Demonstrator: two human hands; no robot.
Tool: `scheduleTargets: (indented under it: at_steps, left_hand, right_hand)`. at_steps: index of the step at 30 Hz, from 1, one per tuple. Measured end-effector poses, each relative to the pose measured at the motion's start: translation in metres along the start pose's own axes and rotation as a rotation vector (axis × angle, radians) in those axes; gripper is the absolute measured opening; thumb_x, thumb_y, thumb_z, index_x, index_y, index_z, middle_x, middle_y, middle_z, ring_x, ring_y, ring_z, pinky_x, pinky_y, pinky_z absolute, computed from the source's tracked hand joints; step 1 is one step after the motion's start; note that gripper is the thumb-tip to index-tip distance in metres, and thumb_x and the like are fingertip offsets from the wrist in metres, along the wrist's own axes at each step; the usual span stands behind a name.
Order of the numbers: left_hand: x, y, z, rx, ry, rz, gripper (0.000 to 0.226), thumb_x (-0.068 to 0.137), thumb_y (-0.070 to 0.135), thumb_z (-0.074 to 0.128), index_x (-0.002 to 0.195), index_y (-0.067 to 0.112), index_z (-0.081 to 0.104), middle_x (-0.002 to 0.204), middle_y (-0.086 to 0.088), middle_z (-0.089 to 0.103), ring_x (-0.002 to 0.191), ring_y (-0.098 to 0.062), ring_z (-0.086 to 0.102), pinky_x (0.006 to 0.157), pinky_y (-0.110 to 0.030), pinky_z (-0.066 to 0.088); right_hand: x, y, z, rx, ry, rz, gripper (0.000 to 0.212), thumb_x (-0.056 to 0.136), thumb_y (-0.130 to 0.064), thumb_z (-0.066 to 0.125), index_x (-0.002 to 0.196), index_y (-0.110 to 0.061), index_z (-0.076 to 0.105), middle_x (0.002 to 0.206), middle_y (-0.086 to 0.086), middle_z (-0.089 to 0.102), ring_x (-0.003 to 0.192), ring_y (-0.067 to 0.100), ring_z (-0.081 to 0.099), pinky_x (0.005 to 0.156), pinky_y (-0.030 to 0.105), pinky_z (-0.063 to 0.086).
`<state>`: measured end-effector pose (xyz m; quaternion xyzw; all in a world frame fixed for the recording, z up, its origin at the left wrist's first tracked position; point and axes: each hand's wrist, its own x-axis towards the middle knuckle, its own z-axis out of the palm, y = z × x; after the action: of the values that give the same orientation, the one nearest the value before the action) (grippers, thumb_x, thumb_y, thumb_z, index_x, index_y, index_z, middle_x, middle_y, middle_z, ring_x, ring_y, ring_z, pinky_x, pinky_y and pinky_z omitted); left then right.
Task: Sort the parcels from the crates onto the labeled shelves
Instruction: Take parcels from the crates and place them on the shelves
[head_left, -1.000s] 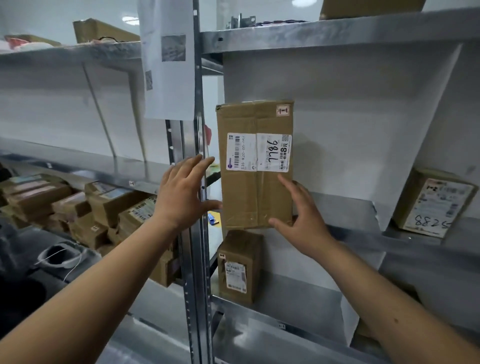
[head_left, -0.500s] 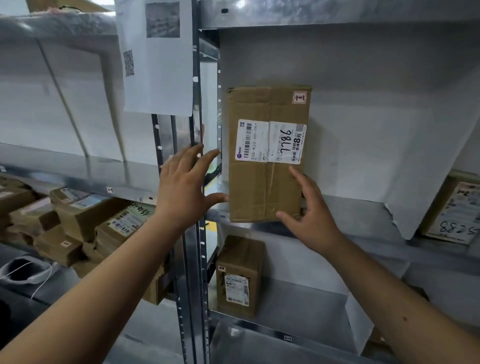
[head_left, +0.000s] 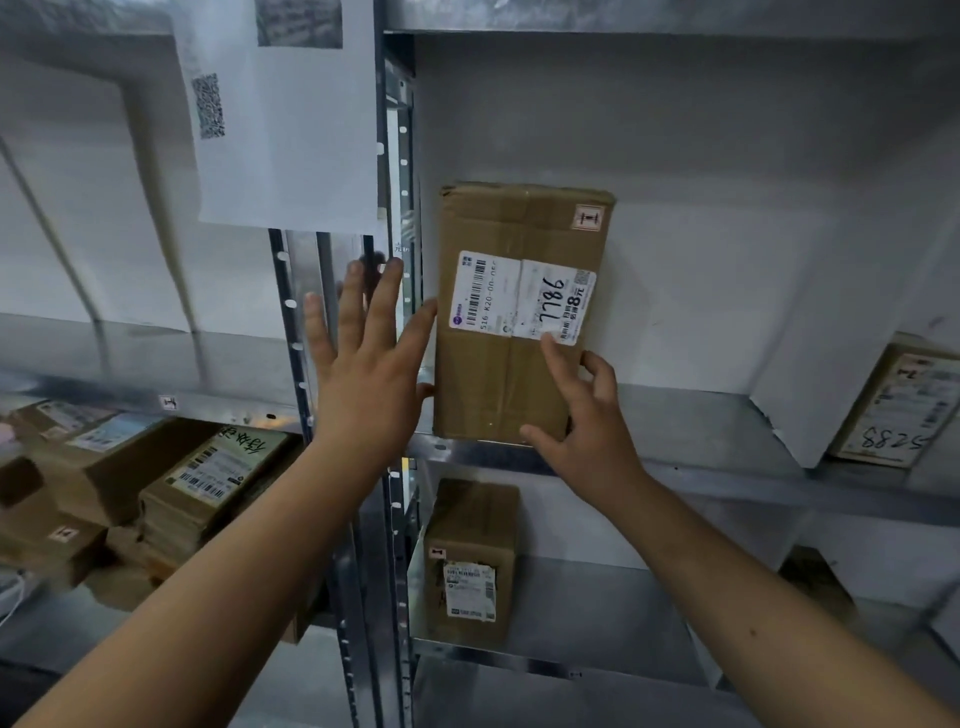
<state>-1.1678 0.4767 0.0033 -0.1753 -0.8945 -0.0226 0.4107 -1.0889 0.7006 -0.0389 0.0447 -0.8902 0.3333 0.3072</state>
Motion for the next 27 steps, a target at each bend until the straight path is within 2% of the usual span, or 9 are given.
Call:
scheduleTargets:
  at_steps: [2, 4, 6, 10, 14, 19, 23, 25, 27]
  left_hand:
    - [0.001, 0.001, 0.001, 0.054, -0.01, -0.024, 0.107, 0.083, 0.045, 0.082, 0.166, 0.029, 0.016, 0.172, -0.008, -0.024, 0.154, -0.036, -0.031, 0.123, -0.069, -0.004]
    - [0.002, 0.004, 0.001, 0.072, -0.006, -0.042, 0.109, 0.084, 0.035, 0.081, 0.167, 0.025, 0.01, 0.171, -0.009, -0.027, 0.155, -0.037, -0.029, 0.123, -0.07, -0.005]
    - [0.001, 0.006, 0.003, 0.064, -0.014, -0.045, 0.109, 0.084, 0.029, 0.078, 0.167, 0.022, 0.007, 0.169, -0.009, -0.03, 0.155, -0.038, -0.03, 0.122, -0.069, -0.008]
    - [0.0, 0.002, 0.008, 0.081, -0.02, -0.029, 0.116, 0.082, 0.032, 0.08, 0.167, 0.022, 0.003, 0.168, -0.009, -0.034, 0.155, -0.039, -0.029, 0.122, -0.069, -0.007]
    - [0.0, -0.003, 0.013, 0.109, -0.023, -0.004, 0.12, 0.084, 0.038, 0.08, 0.167, 0.024, -0.006, 0.166, -0.01, -0.038, 0.153, -0.039, -0.033, 0.123, -0.068, -0.009]
    - [0.0, -0.006, 0.019, 0.064, 0.03, 0.035, 0.122, 0.079, 0.039, 0.086, 0.168, 0.026, 0.003, 0.17, -0.011, -0.028, 0.156, -0.038, -0.025, 0.125, -0.066, -0.005]
    - [-0.006, 0.001, 0.022, -0.019, 0.063, 0.072, 0.116, 0.08, 0.032, 0.085, 0.168, 0.024, 0.011, 0.173, -0.013, -0.016, 0.158, -0.038, -0.017, 0.124, -0.067, 0.002]
    - [-0.012, 0.008, 0.022, -0.074, 0.069, 0.101, 0.11, 0.081, 0.032, 0.083, 0.167, 0.022, 0.017, 0.174, -0.014, -0.009, 0.159, -0.039, -0.014, 0.124, -0.068, 0.004]
    - [-0.018, 0.016, 0.023, -0.132, 0.08, 0.129, 0.102, 0.08, 0.036, 0.083, 0.165, 0.021, 0.027, 0.174, -0.015, 0.0, 0.16, -0.04, -0.009, 0.124, -0.067, 0.004]
  right_hand:
    - [0.003, -0.005, 0.008, -0.028, 0.003, 0.011, 0.109, 0.091, -0.021, 0.081, 0.146, -0.075, 0.003, 0.16, -0.015, 0.007, 0.149, 0.016, 0.025, 0.118, 0.034, 0.037]
    - [0.007, -0.007, 0.015, -0.057, 0.019, 0.024, 0.108, 0.092, -0.019, 0.08, 0.153, -0.066, 0.004, 0.162, -0.013, 0.006, 0.15, 0.018, 0.026, 0.115, 0.024, 0.03]
    - [0.01, -0.009, 0.021, -0.072, 0.03, 0.036, 0.108, 0.092, -0.017, 0.079, 0.157, -0.061, 0.006, 0.164, -0.008, 0.006, 0.15, 0.02, 0.029, 0.111, 0.02, 0.028]
    - [0.02, -0.011, 0.03, -0.107, 0.038, 0.053, 0.107, 0.092, -0.016, 0.078, 0.16, -0.056, 0.006, 0.165, -0.003, 0.007, 0.15, 0.025, 0.032, 0.111, 0.022, 0.029]
    - [0.028, -0.013, 0.036, -0.137, 0.05, 0.052, 0.107, 0.092, -0.016, 0.079, 0.161, -0.054, 0.007, 0.166, -0.003, 0.009, 0.148, 0.027, 0.037, 0.116, 0.029, 0.037]
    - [0.031, -0.01, 0.04, -0.151, 0.066, 0.057, 0.107, 0.092, -0.017, 0.079, 0.161, -0.054, 0.007, 0.167, -0.003, 0.011, 0.15, 0.027, 0.035, 0.117, 0.033, 0.037]
    - [0.027, -0.003, 0.039, -0.122, 0.112, 0.011, 0.101, 0.089, -0.014, 0.082, 0.162, -0.048, 0.02, 0.163, -0.005, 0.017, 0.148, 0.022, 0.036, 0.117, 0.034, 0.042]
    - [0.025, 0.0, 0.039, -0.136, 0.126, 0.009, 0.1, 0.089, -0.016, 0.082, 0.161, -0.049, 0.022, 0.163, -0.004, 0.017, 0.145, 0.02, 0.04, 0.114, 0.028, 0.045]
    - [0.021, 0.002, 0.038, -0.154, 0.141, 0.028, 0.097, 0.089, -0.019, 0.082, 0.16, -0.049, 0.023, 0.164, -0.003, 0.017, 0.143, 0.017, 0.041, 0.107, 0.015, 0.04]
